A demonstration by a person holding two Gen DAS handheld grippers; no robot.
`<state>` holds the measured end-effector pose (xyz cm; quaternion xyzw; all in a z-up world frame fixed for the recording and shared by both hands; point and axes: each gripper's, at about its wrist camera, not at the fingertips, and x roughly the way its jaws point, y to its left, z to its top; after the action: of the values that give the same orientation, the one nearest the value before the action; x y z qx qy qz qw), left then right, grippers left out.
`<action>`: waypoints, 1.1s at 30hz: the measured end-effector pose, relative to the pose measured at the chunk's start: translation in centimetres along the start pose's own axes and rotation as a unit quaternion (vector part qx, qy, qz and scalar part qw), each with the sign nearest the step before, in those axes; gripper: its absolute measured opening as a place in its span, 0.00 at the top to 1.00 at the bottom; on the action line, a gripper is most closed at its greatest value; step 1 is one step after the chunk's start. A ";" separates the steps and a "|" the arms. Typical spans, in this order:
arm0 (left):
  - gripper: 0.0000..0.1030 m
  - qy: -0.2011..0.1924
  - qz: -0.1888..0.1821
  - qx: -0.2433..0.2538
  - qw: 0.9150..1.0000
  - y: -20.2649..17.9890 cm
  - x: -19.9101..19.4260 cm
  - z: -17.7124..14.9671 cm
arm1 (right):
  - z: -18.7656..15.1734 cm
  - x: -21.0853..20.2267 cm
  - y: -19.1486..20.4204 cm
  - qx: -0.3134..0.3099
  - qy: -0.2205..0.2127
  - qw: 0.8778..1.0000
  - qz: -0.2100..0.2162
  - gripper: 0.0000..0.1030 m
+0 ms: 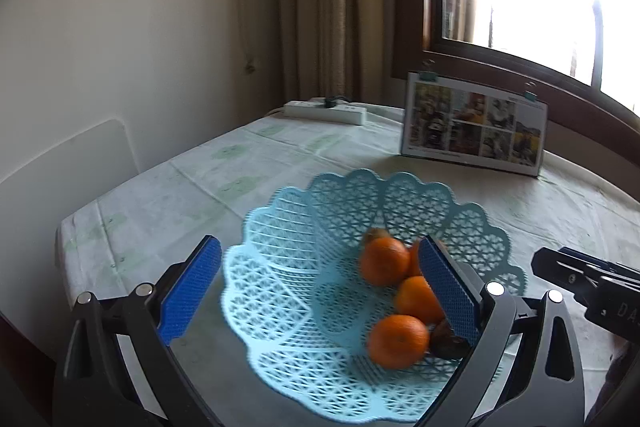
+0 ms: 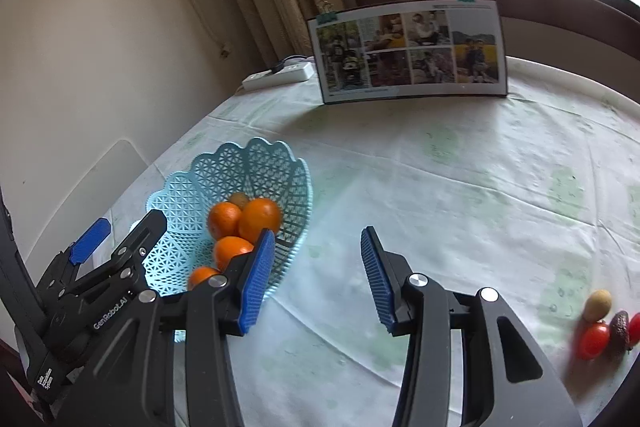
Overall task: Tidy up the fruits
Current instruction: 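Lower the dark round fruit into the basket and open the right tool, then move the right tool to the second dark round fruit and close around it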
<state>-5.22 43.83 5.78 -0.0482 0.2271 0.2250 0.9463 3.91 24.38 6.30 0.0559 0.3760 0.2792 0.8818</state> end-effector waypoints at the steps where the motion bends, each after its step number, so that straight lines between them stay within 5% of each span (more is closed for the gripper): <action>1: 0.03 -0.001 -0.004 0.007 1.000 -0.6 -0.2 0.0 | -0.1 -0.1 -0.4 0.002 0.000 1.000 -0.004 0.56; 33: 0.03 -0.015 -0.103 0.116 0.988 -12.1 -3.2 -0.5 | -6.7 -11.8 -16.2 0.146 -0.033 0.981 -0.124 0.54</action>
<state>-2.56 31.62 6.61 0.0420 0.2310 0.0994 0.9669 -0.05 3.70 4.05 0.1463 0.3870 0.1081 0.9040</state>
